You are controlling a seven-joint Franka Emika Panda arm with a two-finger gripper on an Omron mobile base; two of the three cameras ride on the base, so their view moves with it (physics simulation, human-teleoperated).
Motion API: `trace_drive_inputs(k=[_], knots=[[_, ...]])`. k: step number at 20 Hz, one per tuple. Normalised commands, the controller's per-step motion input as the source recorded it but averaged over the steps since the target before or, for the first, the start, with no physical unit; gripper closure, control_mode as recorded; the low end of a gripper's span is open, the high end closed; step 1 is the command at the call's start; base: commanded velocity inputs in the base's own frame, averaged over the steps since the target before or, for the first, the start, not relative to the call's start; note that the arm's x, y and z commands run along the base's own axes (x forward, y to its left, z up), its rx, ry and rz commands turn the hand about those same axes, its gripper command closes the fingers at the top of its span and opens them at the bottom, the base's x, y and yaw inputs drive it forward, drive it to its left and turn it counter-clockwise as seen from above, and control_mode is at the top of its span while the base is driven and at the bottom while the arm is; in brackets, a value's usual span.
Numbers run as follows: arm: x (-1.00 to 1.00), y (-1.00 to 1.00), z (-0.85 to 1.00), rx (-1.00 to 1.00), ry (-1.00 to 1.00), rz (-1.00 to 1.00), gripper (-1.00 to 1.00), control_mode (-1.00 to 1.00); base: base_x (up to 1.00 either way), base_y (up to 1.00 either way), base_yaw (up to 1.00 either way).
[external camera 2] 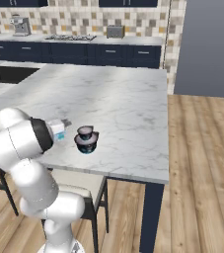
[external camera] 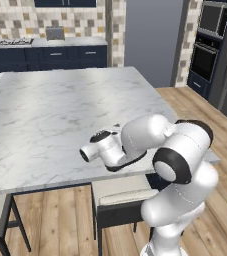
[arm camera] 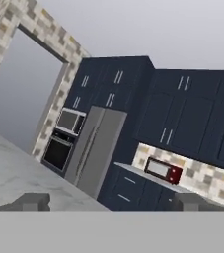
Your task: Stack the yogurt containers by placing the smaller containers on top of the larger containers.
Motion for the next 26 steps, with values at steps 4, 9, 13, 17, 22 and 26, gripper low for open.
trace_drive_inputs(k=[4,9,13,17,22,26], knots=[[-0.69,0.32,0.57,0.05,0.18,0.01,-1.00,-1.00,0.00,0.00,0.00],[-0.78,0.19,0.81,-0.07,0.04,0.00,-1.00,-1.00,0.00,0.00,0.00],[-0.55,0.28,0.57,0.10,0.31,0.01,-1.00,-1.00,0.00,0.00,0.00],[-0.19,0.18,0.48,0.19,0.46,0.01,-1.00,-1.00,0.00,0.00,0.00],[-0.04,0.00,0.31,0.22,0.41,0.05,-1.00,-1.00,0.00,0.00,0.00],[0.13,0.08,-0.01,0.23,0.30,0.16,-1.00,-1.00,0.00,0.00,0.00]])
